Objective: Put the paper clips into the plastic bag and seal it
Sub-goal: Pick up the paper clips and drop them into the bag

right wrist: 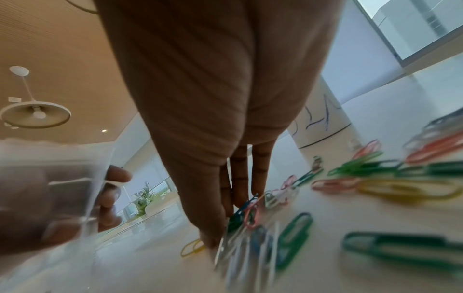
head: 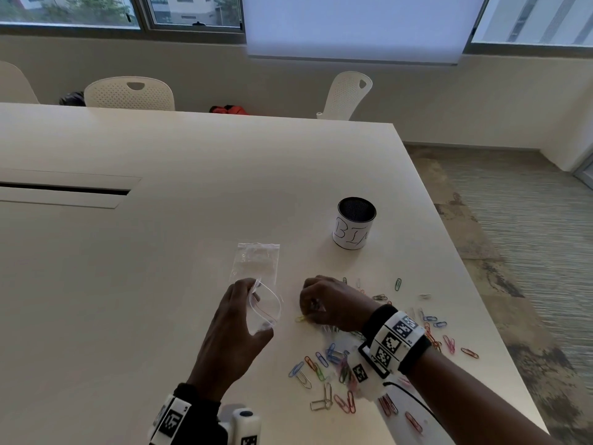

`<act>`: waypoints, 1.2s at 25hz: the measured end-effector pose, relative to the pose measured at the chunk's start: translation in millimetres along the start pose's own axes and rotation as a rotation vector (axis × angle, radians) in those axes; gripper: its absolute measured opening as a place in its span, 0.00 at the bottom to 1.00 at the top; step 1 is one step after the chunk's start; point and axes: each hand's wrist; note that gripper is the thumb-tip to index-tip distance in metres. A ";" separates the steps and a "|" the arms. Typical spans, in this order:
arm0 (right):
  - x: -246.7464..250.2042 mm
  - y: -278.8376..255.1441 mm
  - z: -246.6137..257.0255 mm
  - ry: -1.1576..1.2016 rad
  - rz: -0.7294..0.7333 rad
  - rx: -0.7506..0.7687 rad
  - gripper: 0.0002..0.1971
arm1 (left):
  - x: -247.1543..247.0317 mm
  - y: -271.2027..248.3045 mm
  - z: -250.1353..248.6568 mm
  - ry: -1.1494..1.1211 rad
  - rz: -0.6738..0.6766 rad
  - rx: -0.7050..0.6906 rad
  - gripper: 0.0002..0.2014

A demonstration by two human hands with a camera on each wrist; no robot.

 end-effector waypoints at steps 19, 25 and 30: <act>2.3 -30.9 -16.0 -0.146 0.035 -0.092 0.29 | -23.8 12.2 -6.6 0.005 0.111 -0.069 0.35; -11.3 -33.8 -8.6 -0.159 -0.084 -0.024 0.09 | -25.4 14.5 -6.8 0.025 0.108 -0.087 0.35; -10.7 -30.9 -4.5 -0.235 -0.092 -0.011 0.09 | -27.5 13.3 -6.8 0.030 0.107 -0.089 0.35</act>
Point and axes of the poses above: each hand's wrist, its own y-axis towards the middle knuckle, its own x-axis out of the back of the hand, z = x × y
